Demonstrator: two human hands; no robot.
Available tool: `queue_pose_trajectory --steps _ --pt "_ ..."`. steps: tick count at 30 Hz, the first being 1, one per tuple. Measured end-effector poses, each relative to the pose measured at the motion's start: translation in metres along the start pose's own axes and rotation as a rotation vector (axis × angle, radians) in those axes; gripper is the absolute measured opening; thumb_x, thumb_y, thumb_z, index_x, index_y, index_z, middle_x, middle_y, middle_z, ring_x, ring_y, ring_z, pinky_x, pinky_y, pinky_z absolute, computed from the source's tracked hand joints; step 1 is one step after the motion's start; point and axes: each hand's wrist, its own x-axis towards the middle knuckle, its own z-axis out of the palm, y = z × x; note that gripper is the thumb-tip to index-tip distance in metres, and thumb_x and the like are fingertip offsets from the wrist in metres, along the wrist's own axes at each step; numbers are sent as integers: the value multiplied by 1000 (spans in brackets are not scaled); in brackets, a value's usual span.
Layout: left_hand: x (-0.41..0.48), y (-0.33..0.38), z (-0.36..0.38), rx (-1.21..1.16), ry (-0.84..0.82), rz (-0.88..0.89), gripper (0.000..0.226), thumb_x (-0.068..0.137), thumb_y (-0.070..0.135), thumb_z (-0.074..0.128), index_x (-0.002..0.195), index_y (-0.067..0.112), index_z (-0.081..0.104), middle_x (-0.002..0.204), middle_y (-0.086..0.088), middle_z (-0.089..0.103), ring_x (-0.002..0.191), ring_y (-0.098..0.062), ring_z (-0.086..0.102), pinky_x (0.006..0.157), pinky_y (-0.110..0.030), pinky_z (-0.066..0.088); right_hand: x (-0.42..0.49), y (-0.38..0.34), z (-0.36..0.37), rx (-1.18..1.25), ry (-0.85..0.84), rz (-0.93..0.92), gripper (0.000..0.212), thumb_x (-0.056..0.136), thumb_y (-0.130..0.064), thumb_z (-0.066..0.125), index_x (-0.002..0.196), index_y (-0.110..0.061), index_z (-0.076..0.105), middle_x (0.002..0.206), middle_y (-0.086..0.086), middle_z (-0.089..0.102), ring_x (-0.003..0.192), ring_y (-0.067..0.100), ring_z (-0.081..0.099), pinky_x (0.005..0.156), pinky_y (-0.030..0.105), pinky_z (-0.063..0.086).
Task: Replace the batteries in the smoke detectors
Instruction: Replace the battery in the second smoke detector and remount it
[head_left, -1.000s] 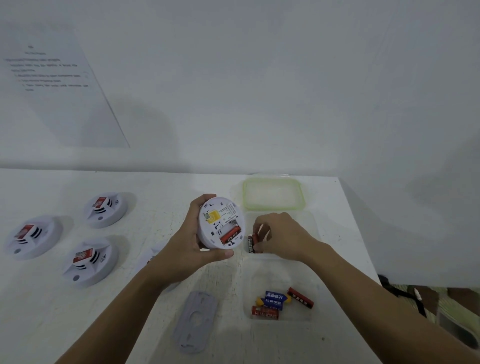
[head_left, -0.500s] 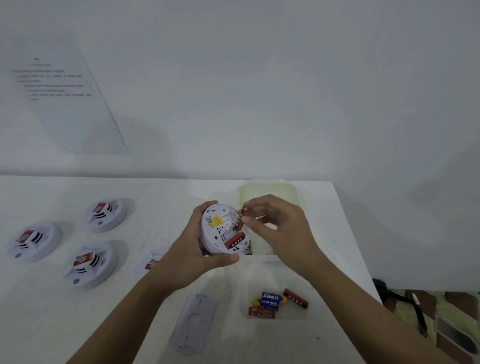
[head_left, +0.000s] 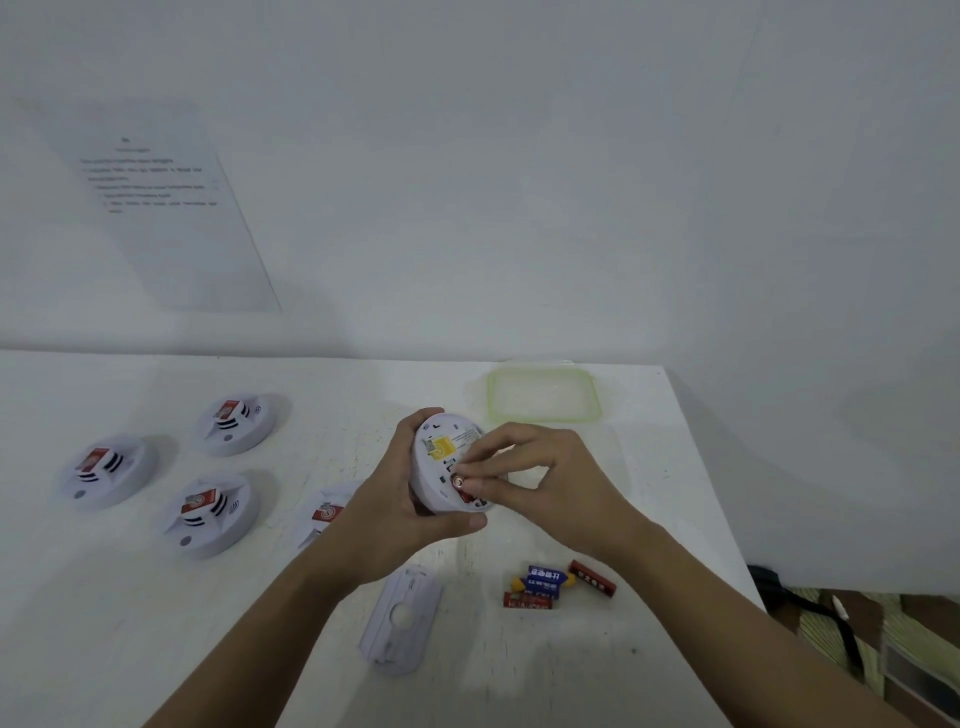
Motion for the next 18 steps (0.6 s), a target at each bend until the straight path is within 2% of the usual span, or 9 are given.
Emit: queue_pose_trajectory --steps 2,3,5,6,8,10,12,15,18 --pt "-1 3 -1 22 -16 3 93 73 3 87 143 30 32 129 5 59 117 -20 64 91 -33 59 -1 -4 0 81 22 90 16 77 -18 87 93 -14 83 99 -5 76 101 12 69 91 35 55" --pt "-2 4 -1 32 -26 6 94 73 4 87 144 31 31 130 6 58 118 -18 63 92 -32 59 -1 -5 -1 66 41 127 20 73 -22 90 92 -18 83 100 -6 74 103 10 66 88 33 52" --pt "-3 7 0 46 -39 15 95 73 4 86 144 32 30 131 9 57 119 -12 63 89 -28 59 -1 -6 -6 6 92 222 36 65 -30 95 97 -28 79 106 -10 70 103 3 60 81 20 42" --pt "-4 8 1 57 -38 22 95 73 3 86 144 32 30 131 12 57 119 -7 62 87 -24 58 0 -6 -8 14 101 282 47 62 -32 96 102 -32 72 108 -10 68 103 4 59 78 17 43" --pt "-5 10 2 84 -35 38 96 73 4 86 144 32 29 130 20 55 120 -1 59 85 -19 57 0 -6 -10 107 75 403 62 59 -34 98 109 -33 61 108 -6 67 103 10 62 78 21 50" --pt "-5 11 2 123 -50 53 95 74 7 86 144 33 27 124 32 54 120 4 56 84 -15 55 -1 -6 -11 160 53 466 63 59 -35 98 109 -28 61 107 -6 71 103 12 68 83 31 58" --pt "-5 11 2 162 -65 59 94 74 11 86 142 35 25 120 39 52 119 8 55 83 -13 55 -1 -7 -10 140 51 482 58 58 -35 98 106 -25 66 104 -5 75 100 12 71 84 34 60" --pt "-5 13 1 181 -84 68 95 75 13 86 144 34 24 128 27 51 121 3 54 87 -18 56 -3 -11 -8 154 83 479 56 58 -27 99 104 -19 68 98 -1 76 92 16 73 76 30 62" --pt "-5 16 1 203 -103 80 98 76 15 86 147 32 22 132 23 49 123 0 53 93 -24 57 -4 -14 -7 200 106 478 58 56 -18 99 104 -11 66 95 7 75 90 22 74 75 35 63"
